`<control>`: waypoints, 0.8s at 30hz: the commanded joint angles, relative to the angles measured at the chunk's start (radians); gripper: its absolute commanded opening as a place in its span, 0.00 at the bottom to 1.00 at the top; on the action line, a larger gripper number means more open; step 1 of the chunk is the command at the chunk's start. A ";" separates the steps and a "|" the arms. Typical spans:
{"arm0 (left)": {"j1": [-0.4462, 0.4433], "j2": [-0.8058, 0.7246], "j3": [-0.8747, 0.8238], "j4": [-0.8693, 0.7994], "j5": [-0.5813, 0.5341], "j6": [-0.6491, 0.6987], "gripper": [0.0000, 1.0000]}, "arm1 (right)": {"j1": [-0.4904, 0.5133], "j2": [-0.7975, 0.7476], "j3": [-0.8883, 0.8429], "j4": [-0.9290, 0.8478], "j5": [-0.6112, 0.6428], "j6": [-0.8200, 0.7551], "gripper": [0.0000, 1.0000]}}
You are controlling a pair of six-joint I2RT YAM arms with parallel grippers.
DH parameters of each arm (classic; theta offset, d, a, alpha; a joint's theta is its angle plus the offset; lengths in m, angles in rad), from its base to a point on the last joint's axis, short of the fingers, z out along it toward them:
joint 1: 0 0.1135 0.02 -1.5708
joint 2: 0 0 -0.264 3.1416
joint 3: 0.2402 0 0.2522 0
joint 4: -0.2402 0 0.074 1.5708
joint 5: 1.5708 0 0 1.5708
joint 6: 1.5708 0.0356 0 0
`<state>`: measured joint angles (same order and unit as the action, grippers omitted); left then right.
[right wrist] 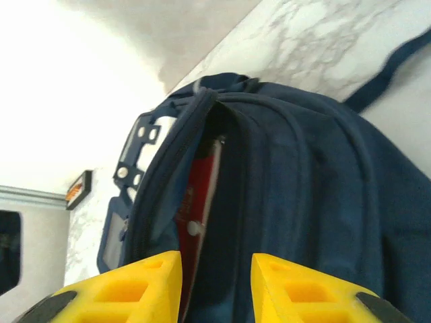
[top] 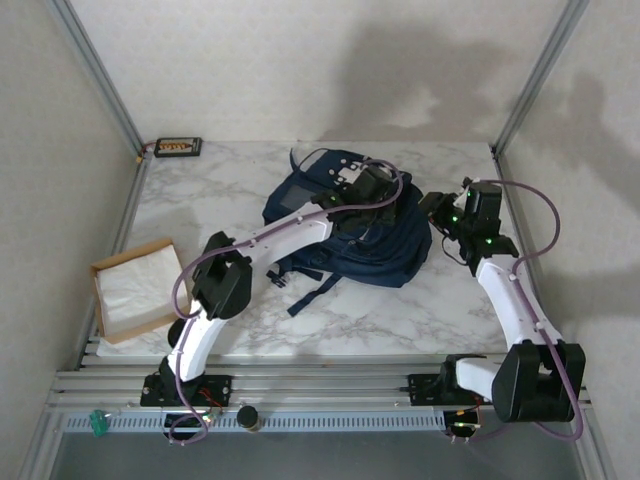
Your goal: Pack the student bag
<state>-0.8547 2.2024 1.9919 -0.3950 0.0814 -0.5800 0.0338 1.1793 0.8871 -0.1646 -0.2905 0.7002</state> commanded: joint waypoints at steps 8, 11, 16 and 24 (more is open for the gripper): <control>0.021 -0.171 -0.126 0.147 0.117 -0.005 0.46 | 0.008 -0.050 0.046 -0.199 -0.031 -0.131 0.42; 0.043 -0.359 -0.338 0.238 0.099 -0.003 0.53 | 0.063 -0.049 0.083 -0.271 0.023 -0.152 0.45; 0.128 -0.590 -0.633 0.305 0.070 -0.024 0.60 | 0.264 -0.006 0.127 -0.367 0.152 -0.122 0.51; 0.212 -0.735 -0.933 0.442 0.066 -0.116 0.62 | 0.639 0.153 0.105 -0.340 0.372 0.052 0.54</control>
<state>-0.6479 1.4792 1.1252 -0.0185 0.1570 -0.6449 0.5926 1.2770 0.9928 -0.4835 -0.0414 0.6731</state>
